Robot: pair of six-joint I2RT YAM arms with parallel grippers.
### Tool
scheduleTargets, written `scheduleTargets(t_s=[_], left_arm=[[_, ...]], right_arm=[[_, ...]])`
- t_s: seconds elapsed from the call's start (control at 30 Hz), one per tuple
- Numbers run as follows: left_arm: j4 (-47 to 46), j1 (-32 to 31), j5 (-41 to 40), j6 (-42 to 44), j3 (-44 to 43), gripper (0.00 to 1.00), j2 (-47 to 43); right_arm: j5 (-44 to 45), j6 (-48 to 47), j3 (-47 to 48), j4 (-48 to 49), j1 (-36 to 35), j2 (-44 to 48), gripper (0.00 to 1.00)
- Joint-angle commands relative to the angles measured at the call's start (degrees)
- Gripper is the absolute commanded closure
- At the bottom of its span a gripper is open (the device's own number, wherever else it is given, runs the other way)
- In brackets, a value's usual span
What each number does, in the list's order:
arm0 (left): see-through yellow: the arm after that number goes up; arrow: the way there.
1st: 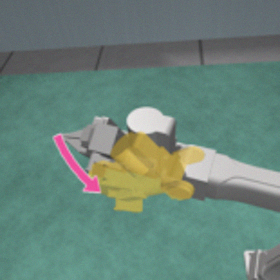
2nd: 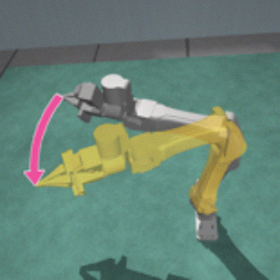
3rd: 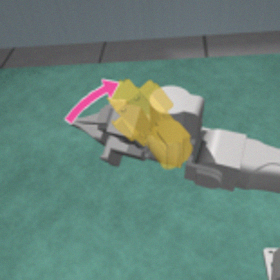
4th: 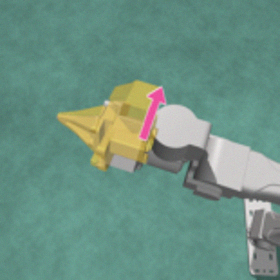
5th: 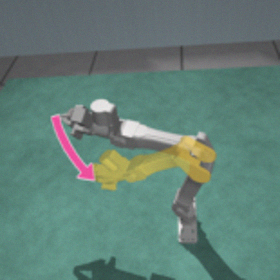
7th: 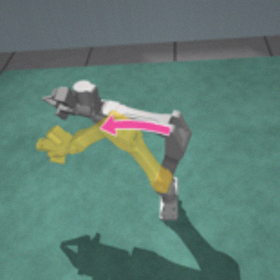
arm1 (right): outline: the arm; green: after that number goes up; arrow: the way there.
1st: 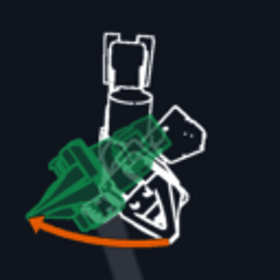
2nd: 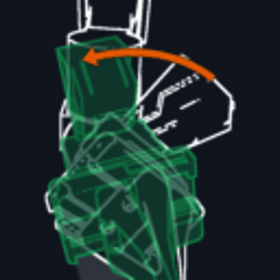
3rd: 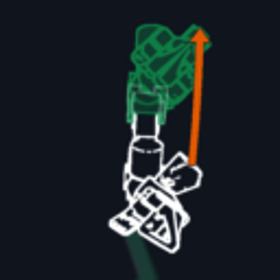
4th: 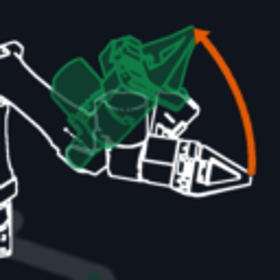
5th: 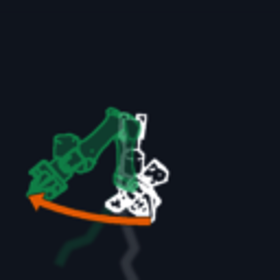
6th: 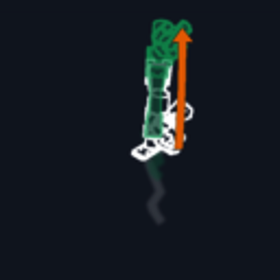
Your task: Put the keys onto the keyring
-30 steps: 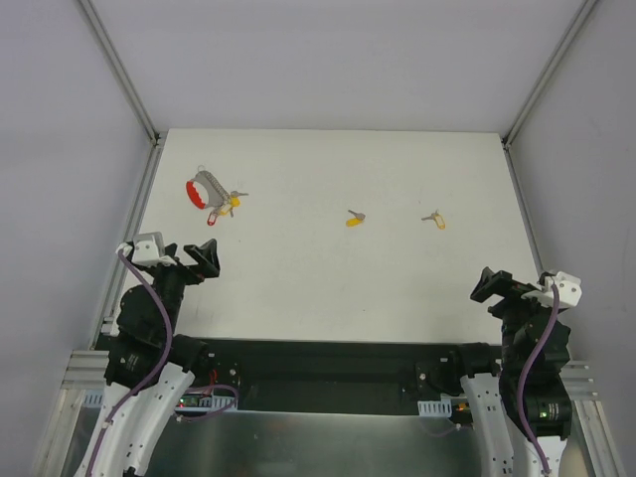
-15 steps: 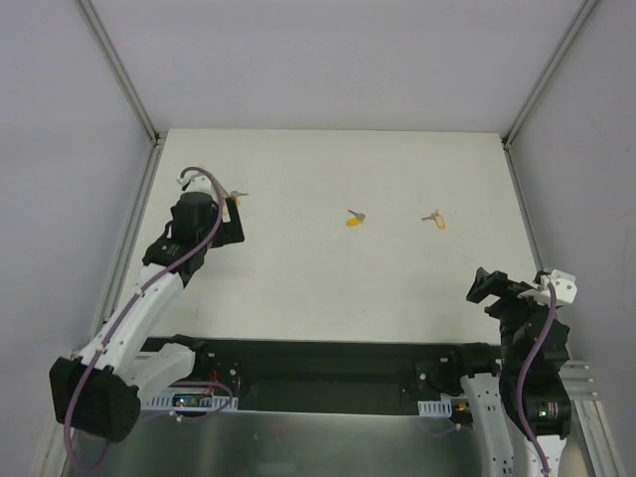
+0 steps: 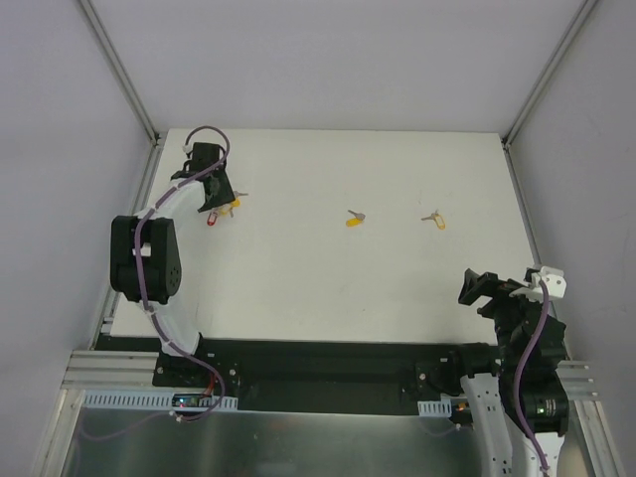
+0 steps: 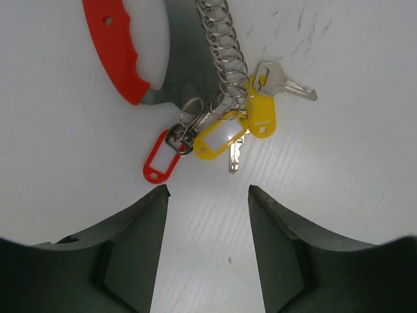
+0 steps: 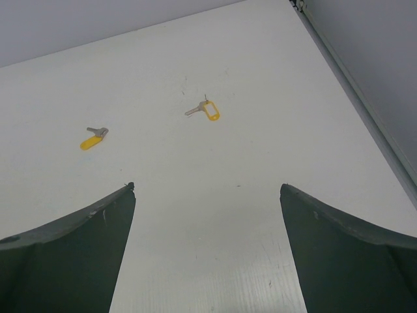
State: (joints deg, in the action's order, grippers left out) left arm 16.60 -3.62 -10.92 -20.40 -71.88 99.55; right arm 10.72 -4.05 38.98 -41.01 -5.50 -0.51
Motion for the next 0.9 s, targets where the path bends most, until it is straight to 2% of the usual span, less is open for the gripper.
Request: scheduleTargets(t_s=[0.0,0.07,0.2,0.77,0.8,0.87], left_arm=[[0.54,1.68,0.63,0.8,-5.89,0.49,6.86],[0.54,2.64,0.81,1.24,-6.96,0.49,8.99],[1.68,4.57,3.09,2.38,-11.51,0.59,14.25],[11.87,5.02,10.74,3.09,-18.12,0.69,21.21],[12.05,5.02,10.83,3.09,-18.04,0.77,21.48],[12.49,4.94,12.67,3.09,-17.6,0.83,21.3]], right_arm=[[0.0,-1.31,0.92,0.94,-0.74,1.04,0.04],[0.09,-1.57,0.83,0.94,-0.83,1.39,0.04],[1.05,-2.18,0.74,0.94,-1.79,1.39,0.04],[1.41,-2.62,0.66,1.2,-2.59,2.09,0.04],[1.5,-2.63,0.57,1.2,-2.59,2.18,0.04],[1.67,-2.63,0.66,1.2,-2.76,2.27,0.04]])
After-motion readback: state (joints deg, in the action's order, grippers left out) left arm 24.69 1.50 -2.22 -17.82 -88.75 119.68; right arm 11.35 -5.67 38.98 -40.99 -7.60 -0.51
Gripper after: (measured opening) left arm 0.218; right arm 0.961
